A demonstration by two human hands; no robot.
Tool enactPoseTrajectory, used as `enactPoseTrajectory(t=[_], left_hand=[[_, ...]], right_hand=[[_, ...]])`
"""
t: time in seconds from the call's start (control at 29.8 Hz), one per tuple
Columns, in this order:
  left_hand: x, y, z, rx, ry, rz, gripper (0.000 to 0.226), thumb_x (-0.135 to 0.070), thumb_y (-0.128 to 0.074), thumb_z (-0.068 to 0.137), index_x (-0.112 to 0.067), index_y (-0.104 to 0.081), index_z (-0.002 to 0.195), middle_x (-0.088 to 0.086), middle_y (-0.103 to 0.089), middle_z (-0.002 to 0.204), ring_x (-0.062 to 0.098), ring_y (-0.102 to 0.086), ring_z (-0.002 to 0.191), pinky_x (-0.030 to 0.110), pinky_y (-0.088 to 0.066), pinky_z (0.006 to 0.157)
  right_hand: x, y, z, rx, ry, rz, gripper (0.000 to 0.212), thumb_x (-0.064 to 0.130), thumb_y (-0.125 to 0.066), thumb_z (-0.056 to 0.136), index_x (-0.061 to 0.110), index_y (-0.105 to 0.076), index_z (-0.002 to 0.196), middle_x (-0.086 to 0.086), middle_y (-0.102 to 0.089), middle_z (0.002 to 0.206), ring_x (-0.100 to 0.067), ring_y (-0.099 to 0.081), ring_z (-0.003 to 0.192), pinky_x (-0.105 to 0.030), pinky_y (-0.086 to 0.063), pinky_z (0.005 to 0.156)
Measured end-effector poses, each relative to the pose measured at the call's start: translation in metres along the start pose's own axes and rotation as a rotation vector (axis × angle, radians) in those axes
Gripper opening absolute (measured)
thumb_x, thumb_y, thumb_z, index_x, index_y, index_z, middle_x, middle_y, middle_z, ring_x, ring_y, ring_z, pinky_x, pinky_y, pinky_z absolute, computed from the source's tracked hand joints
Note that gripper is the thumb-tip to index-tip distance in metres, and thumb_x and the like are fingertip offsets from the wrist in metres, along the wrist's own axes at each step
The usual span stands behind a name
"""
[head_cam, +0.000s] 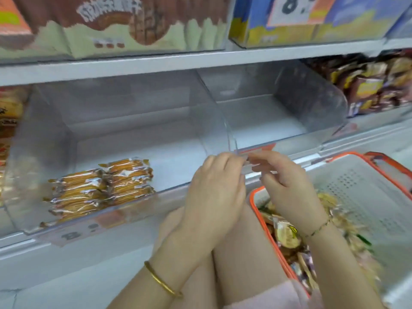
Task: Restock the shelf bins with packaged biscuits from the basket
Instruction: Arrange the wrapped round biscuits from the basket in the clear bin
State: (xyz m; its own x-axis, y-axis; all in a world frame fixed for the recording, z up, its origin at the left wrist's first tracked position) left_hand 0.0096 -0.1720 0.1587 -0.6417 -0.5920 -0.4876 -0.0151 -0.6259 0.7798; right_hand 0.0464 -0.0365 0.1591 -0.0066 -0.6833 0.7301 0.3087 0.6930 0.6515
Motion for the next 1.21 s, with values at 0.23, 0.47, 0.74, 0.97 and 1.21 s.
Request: enactPoseTrajectory(t=[0.23, 0.47, 0.74, 0.97, 1.21], left_hand=[[-0.049, -0.178, 0.024, 0.594, 0.010, -0.089, 0.019, -0.012, -0.047, 0.090, -0.004, -0.057, 0.105, 0.014, -0.057, 0.111, 0.030, -0.052, 0.106, 0.039, -0.042, 0.088], [-0.036, -0.273, 0.022, 0.935, 0.152, 0.012, 0.069, -0.002, -0.043, 0.087, -0.033, -0.026, 0.146, 0.018, -0.015, 0.154, 0.036, -0.013, 0.142, 0.041, -0.019, 0.114], [-0.034, -0.284, 0.022, 0.943, 0.138, 0.067, 0.049, -0.010, -0.039, 0.090, -0.018, -0.040, 0.138, 0.014, -0.038, 0.141, 0.032, -0.040, 0.126, 0.040, -0.038, 0.103], [-0.047, -0.221, 0.049, 0.513, 0.283, -0.476, 0.016, -0.009, -0.052, 0.092, -0.019, -0.052, 0.105, -0.013, -0.051, 0.095, 0.006, -0.052, 0.080, 0.020, -0.043, 0.072], [-0.046, -0.182, 0.050, 0.671, 0.486, -0.785, 0.040, 0.014, -0.046, 0.083, -0.022, -0.054, 0.097, 0.009, -0.056, 0.111, 0.023, -0.064, 0.093, 0.042, -0.055, 0.085]], right_hand=[[-0.164, 0.073, -0.036, -0.015, -0.529, -0.317, 0.038, -0.004, -0.047, 0.085, 0.008, -0.061, 0.118, -0.014, -0.063, 0.117, -0.030, -0.056, 0.111, -0.031, -0.042, 0.093], [-0.235, 0.067, -0.060, 0.264, -0.784, -0.575, 0.058, 0.004, -0.041, 0.090, 0.027, -0.032, 0.142, -0.007, -0.023, 0.151, -0.039, -0.022, 0.136, -0.051, -0.033, 0.105], [-0.250, 0.065, -0.060, 0.337, -0.815, -0.553, 0.048, 0.005, -0.039, 0.089, 0.025, -0.046, 0.132, -0.013, -0.037, 0.143, -0.038, -0.029, 0.131, -0.048, -0.033, 0.104], [-0.236, 0.073, -0.055, 0.105, -0.811, -0.397, 0.070, -0.013, -0.045, 0.083, 0.023, -0.034, 0.142, -0.022, -0.028, 0.141, -0.040, -0.052, 0.111, -0.042, -0.046, 0.091], [-0.200, 0.085, -0.048, -0.107, -0.527, -0.266, 0.050, -0.011, -0.054, 0.081, 0.017, -0.059, 0.122, -0.007, -0.057, 0.099, -0.019, -0.053, 0.090, -0.026, -0.042, 0.079]])
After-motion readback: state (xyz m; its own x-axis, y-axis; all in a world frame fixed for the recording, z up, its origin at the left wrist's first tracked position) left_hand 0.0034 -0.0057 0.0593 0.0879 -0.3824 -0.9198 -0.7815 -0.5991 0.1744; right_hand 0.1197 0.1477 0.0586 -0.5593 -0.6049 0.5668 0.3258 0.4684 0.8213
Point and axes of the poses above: each hand's wrist, its own z-axis towards the middle knuckle, its own y-axis out of the back of the hand, x = y × z, the point moved 2 cm from there along z, towards the middle knuckle
